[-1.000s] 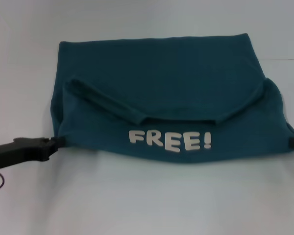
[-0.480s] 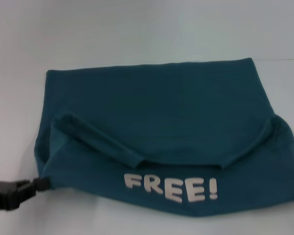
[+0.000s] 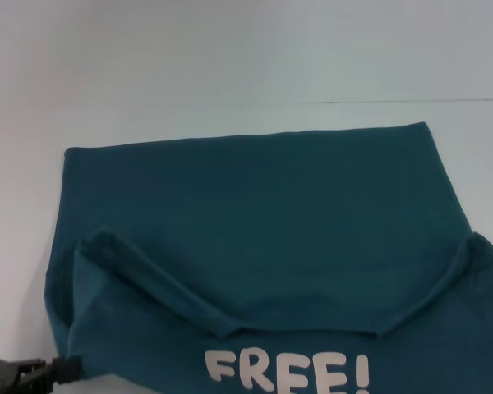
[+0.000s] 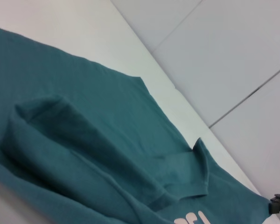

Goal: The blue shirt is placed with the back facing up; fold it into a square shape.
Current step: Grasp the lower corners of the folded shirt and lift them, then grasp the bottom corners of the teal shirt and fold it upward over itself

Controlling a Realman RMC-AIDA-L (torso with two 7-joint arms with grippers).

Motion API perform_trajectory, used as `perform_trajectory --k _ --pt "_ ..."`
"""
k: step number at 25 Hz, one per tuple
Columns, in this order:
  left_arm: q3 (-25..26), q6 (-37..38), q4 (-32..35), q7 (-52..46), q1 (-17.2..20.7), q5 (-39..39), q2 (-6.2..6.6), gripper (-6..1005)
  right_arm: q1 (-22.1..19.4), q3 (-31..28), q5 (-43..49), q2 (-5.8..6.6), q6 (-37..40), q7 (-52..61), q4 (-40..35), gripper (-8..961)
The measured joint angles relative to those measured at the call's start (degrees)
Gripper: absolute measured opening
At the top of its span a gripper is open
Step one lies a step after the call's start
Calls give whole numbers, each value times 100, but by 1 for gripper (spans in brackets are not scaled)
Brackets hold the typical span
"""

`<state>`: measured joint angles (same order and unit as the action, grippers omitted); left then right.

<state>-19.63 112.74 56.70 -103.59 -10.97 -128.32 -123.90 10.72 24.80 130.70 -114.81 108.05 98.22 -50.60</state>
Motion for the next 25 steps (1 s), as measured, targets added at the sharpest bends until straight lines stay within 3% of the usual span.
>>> perform_trajectory --k 8,14,21,25 --pt "4 40 -24 29 -8 -226 -3 26 -157 -208 104 -30 142 -205 -9 43" --pt "122 -40 -51 12 -212 -189 32 26 93 -375 69 -7 62 -196 -1 43" --pt "795 -323 -475 -152 -925 -175 284 25 909 -667 63 177 -360 -34 122 42" --pt "1028 -995 -968 -243 -1485 -145 460 25 1390 -740 47 205 -969 59 200 42"
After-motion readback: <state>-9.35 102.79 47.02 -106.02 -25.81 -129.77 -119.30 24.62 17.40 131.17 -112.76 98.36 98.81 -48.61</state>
